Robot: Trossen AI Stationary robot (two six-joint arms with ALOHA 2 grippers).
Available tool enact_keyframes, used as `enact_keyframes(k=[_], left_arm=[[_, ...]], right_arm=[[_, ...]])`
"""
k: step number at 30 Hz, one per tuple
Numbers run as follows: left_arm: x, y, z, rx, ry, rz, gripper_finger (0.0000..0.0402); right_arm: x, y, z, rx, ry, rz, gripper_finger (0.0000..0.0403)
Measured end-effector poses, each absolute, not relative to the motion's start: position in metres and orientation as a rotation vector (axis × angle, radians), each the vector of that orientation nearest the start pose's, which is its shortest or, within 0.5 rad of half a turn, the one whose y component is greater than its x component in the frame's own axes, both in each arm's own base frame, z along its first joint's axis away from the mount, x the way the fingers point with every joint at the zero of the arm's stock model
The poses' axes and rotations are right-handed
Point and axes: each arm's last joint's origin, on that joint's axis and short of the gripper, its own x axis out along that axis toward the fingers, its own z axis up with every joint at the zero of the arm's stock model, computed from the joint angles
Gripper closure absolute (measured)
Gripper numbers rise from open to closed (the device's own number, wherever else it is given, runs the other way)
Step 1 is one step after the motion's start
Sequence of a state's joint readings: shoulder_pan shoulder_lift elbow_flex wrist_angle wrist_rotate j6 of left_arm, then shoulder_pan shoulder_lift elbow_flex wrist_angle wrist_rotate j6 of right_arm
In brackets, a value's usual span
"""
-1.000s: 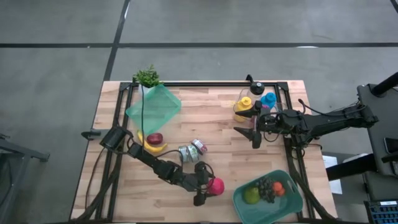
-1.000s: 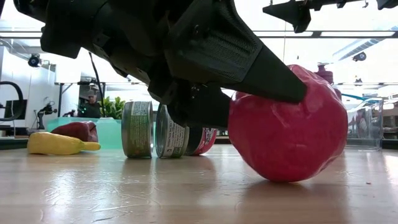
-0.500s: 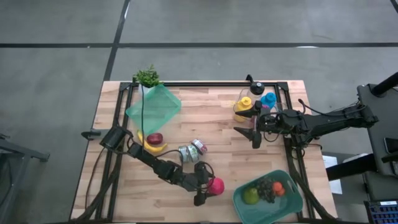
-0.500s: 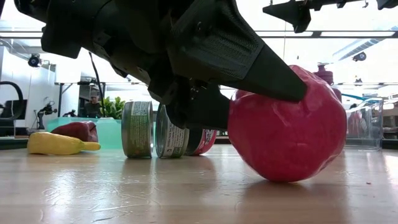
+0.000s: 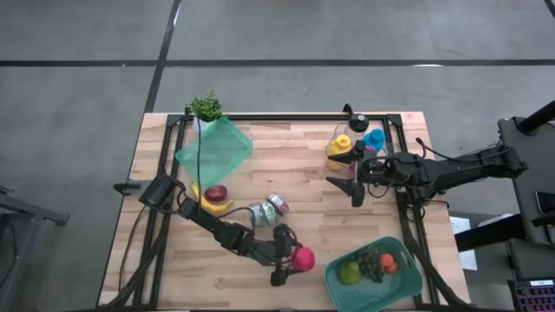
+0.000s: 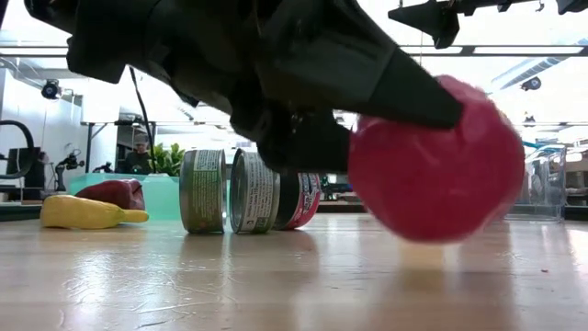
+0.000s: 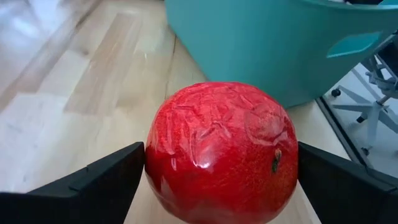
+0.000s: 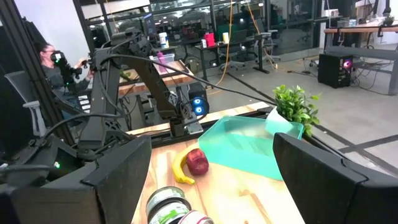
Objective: Pick & Place Food Item
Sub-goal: Put the bottom red apple into the dark green bin
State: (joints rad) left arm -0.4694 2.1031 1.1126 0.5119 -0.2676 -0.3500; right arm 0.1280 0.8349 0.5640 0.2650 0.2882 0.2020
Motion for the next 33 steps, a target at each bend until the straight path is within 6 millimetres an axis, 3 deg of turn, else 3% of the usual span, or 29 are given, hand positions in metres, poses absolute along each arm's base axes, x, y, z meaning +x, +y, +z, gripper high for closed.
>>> enact_keyframes(k=[16,21,33], left_arm=[[0.384,-0.186,0.131,-0.071,0.358,-0.155,0.0002],[0.384,-0.185,0.146,-0.001,0.31,-0.157,0.0002],[0.377,-0.179,0.192,-0.097,0.208,-0.092,0.0002]], right_arm=[[0.19,0.016,0.291,0.2,-0.011,-0.16,0.0069],[0.19,0.016,0.291,0.2,-0.011,-0.16,0.0069],[0.19,0.016,0.291,0.2,-0.011,-0.16,0.0069]])
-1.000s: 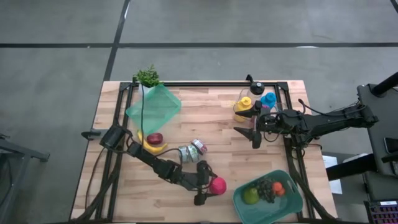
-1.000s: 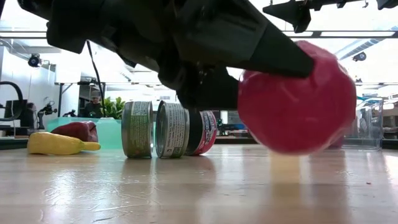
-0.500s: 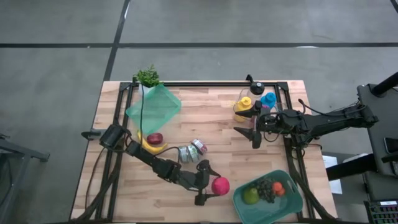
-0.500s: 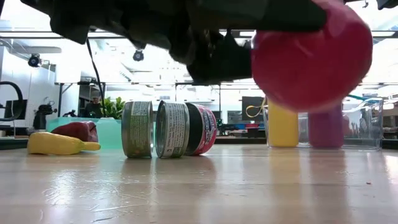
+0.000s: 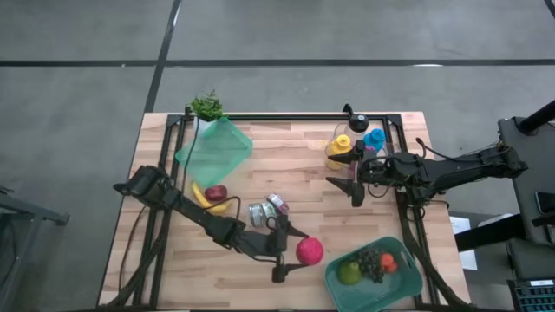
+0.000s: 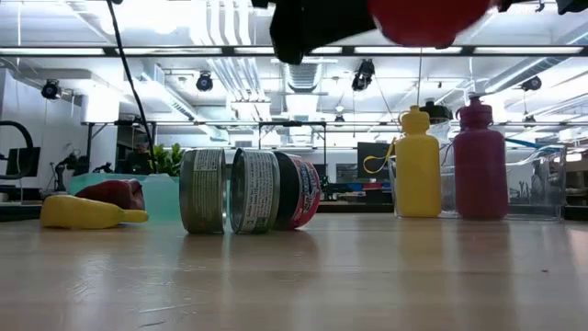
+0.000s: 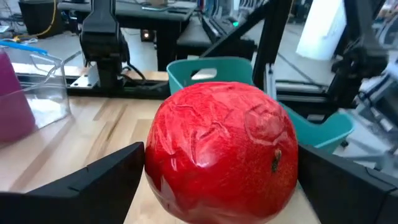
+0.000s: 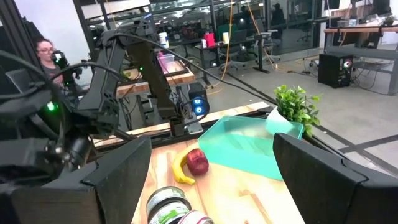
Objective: Pick & Place Food Item
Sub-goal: Put the bottom red apple into the dark green bin
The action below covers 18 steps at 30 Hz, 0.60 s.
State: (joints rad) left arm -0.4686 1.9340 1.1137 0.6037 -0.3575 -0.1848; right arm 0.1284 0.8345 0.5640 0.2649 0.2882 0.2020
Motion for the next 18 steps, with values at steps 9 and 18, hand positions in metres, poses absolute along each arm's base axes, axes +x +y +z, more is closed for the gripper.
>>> enact_keyframes(k=[9,18], left_arm=[[0.379,-0.177,0.21,-0.164,0.063,-0.11,0.0002],[0.381,-0.178,0.214,-0.168,0.046,-0.11,0.0001]], right_arm=[[0.19,0.016,0.291,0.2,-0.011,-0.16,0.0069],[0.19,0.016,0.291,0.2,-0.011,-0.16,0.0069]])
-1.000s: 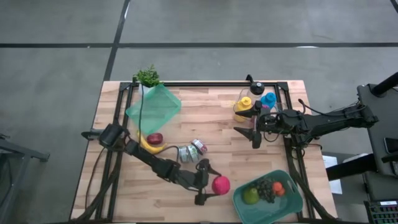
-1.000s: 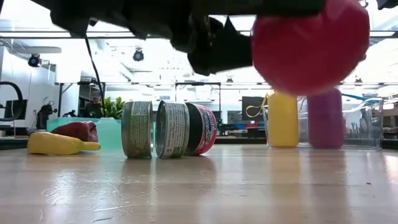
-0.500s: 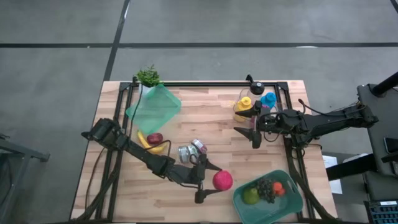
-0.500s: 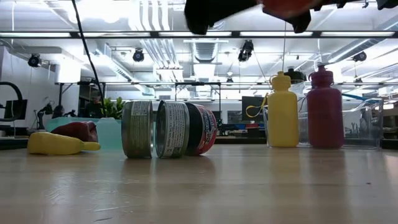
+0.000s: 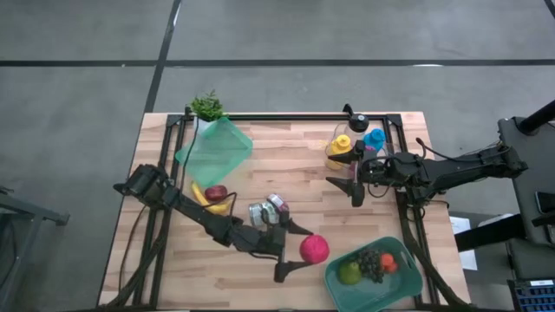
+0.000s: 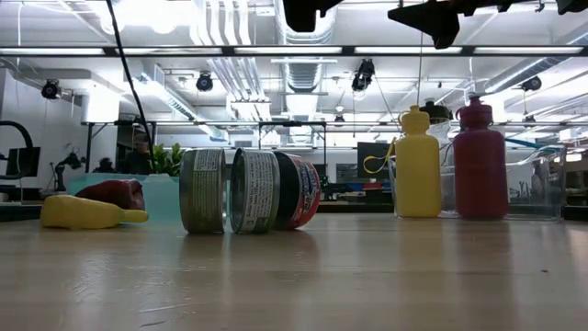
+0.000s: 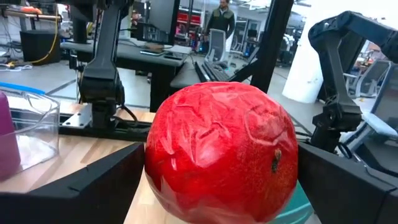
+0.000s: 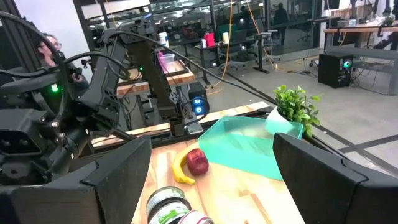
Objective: Pick & Place Food Item
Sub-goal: Put the bottom red apple into the dark green bin
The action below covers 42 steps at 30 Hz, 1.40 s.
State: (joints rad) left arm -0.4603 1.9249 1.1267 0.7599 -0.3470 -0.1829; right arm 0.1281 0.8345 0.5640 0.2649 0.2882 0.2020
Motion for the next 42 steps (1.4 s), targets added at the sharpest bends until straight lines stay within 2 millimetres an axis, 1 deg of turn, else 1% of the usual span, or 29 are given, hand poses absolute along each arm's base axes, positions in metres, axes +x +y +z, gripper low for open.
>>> enact_keyframes(k=[3,10,14,20,23,27,31,36,42], left_arm=[[0.381,-0.177,0.209,-0.15,0.091,-0.104,0.0001],[0.375,-0.176,0.182,-0.135,0.374,-0.124,0.0001],[0.37,-0.173,0.17,-0.151,0.471,-0.099,0.0001],[0.363,-0.168,0.157,-0.172,0.511,-0.079,0.0001],[0.36,-0.166,0.153,-0.176,0.5,-0.078,0.0001],[0.357,-0.161,0.138,-0.178,0.473,-0.043,0.0001],[0.358,-0.162,0.123,-0.187,0.456,-0.038,0.0001],[0.362,-0.163,0.118,-0.202,0.424,-0.038,0.0001],[0.362,-0.164,0.106,-0.191,0.449,-0.035,0.0002]], right_arm=[[0.19,0.016,0.291,0.2,-0.011,-0.16,0.0069],[0.19,0.016,0.291,0.2,-0.011,-0.16,0.0069],[0.19,0.016,0.291,0.2,-0.011,-0.16,0.0069],[0.19,0.016,0.291,0.2,-0.011,-0.16,0.0069],[0.19,0.016,0.291,0.2,-0.011,-0.16,0.0069],[0.19,0.016,0.291,0.2,-0.011,-0.16,0.0069],[0.19,0.016,0.291,0.2,-0.011,-0.16,0.0069],[0.19,0.016,0.291,0.2,-0.01,-0.16,0.0069],[0.19,0.016,0.291,0.2,-0.01,-0.16,0.0069]])
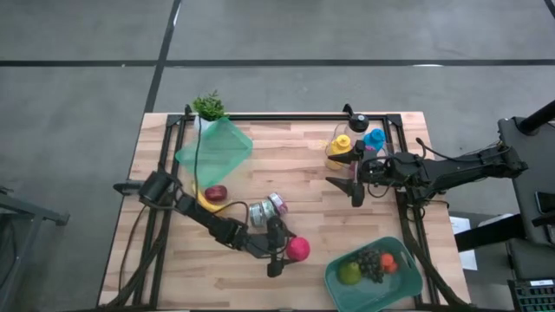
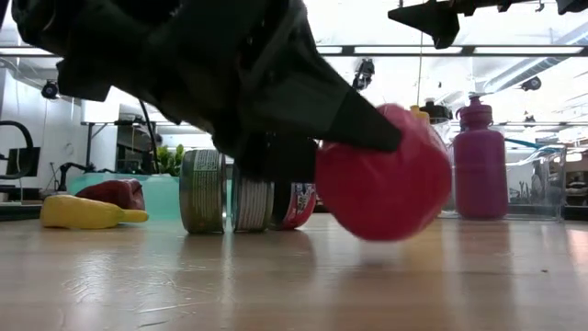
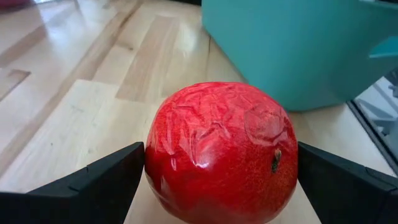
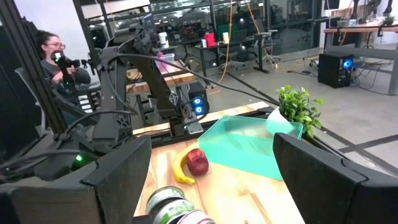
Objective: Pick & Place Food Item
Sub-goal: Put the bottom red apple into the dark green bin
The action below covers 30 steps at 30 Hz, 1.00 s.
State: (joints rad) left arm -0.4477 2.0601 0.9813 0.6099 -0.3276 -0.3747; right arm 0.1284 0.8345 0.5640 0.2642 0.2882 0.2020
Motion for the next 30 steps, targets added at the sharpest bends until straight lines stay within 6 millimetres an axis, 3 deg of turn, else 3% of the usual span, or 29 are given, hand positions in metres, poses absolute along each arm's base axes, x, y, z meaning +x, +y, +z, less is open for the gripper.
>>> enact_keyframes(k=[23,30], left_arm=[[0.3594,-0.1637,0.0993,-0.176,0.514,-0.069,0.0002],[0.3591,-0.1637,0.0988,-0.176,0.521,-0.076,0.0002]], right_arm=[[0.1898,0.0161,0.2909,0.201,-0.011,-0.16,0.0069],[0.1898,0.0162,0.2921,0.382,-0.037,-0.156,0.0069]])
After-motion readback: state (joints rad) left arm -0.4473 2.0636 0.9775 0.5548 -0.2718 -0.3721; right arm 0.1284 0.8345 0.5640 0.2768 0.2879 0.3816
